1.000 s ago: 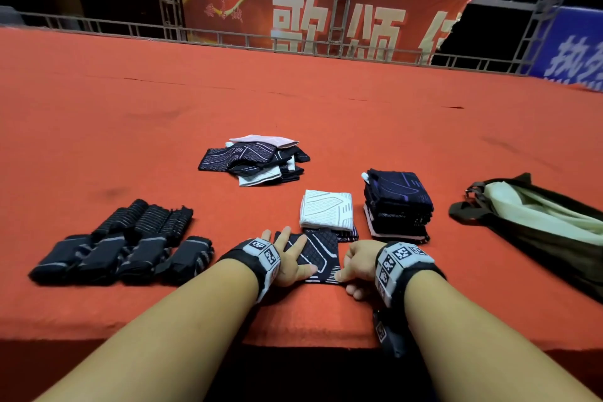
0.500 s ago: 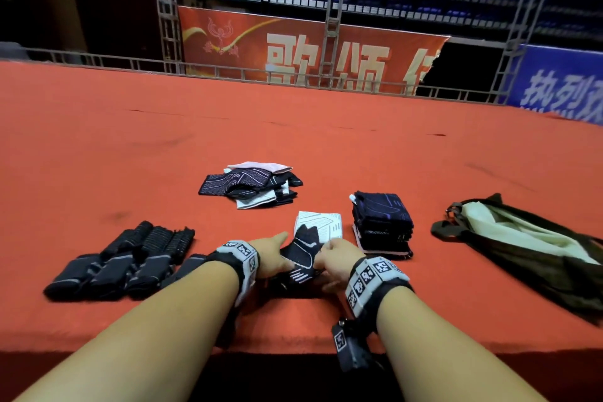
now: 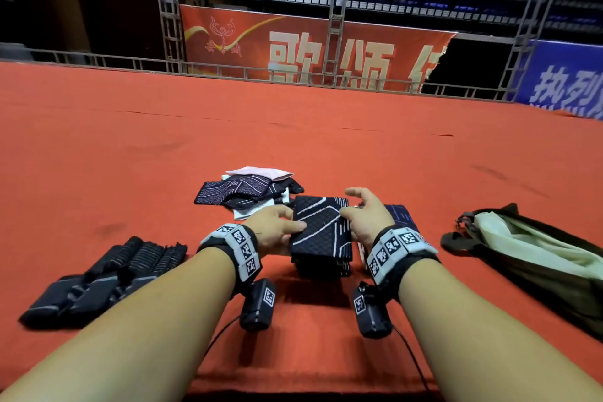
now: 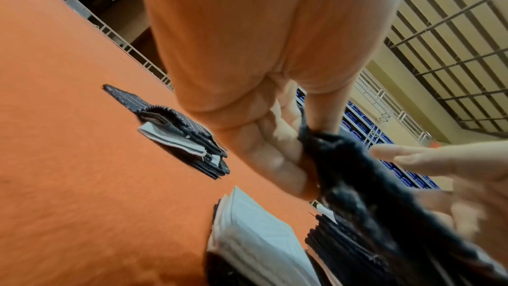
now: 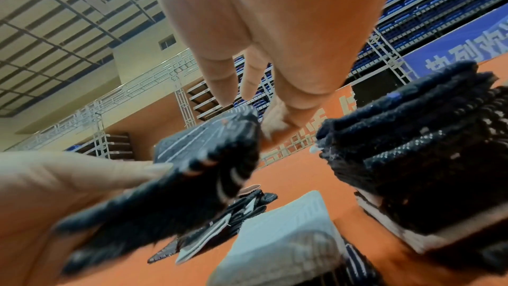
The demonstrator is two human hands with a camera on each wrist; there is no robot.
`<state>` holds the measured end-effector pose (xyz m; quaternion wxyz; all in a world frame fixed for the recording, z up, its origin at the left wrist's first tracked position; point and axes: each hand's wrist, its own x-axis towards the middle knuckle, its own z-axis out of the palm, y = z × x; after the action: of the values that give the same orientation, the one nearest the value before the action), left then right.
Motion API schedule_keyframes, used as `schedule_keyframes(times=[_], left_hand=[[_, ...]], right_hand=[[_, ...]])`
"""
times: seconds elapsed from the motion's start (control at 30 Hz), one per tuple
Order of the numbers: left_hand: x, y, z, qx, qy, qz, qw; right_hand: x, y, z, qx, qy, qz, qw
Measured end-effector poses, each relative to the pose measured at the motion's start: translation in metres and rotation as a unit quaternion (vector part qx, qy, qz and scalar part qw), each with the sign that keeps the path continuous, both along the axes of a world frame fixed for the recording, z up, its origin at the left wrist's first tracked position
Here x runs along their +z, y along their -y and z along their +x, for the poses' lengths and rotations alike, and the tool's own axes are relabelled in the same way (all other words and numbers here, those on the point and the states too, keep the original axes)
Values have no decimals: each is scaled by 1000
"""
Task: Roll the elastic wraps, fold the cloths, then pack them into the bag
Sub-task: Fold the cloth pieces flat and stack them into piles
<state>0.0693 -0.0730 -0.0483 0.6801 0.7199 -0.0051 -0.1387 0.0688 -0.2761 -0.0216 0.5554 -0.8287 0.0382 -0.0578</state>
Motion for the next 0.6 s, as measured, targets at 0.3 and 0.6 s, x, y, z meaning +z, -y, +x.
schedule_keyframes(times=[0.3, 0.6], left_hand=[[-20, 20, 57, 69, 35, 117, 990], [-55, 31, 78, -32, 158, 493, 855]], right_hand=[[-41, -12, 38, 48, -16, -285, 957], [-63, -24, 49, 53, -73, -409, 908]])
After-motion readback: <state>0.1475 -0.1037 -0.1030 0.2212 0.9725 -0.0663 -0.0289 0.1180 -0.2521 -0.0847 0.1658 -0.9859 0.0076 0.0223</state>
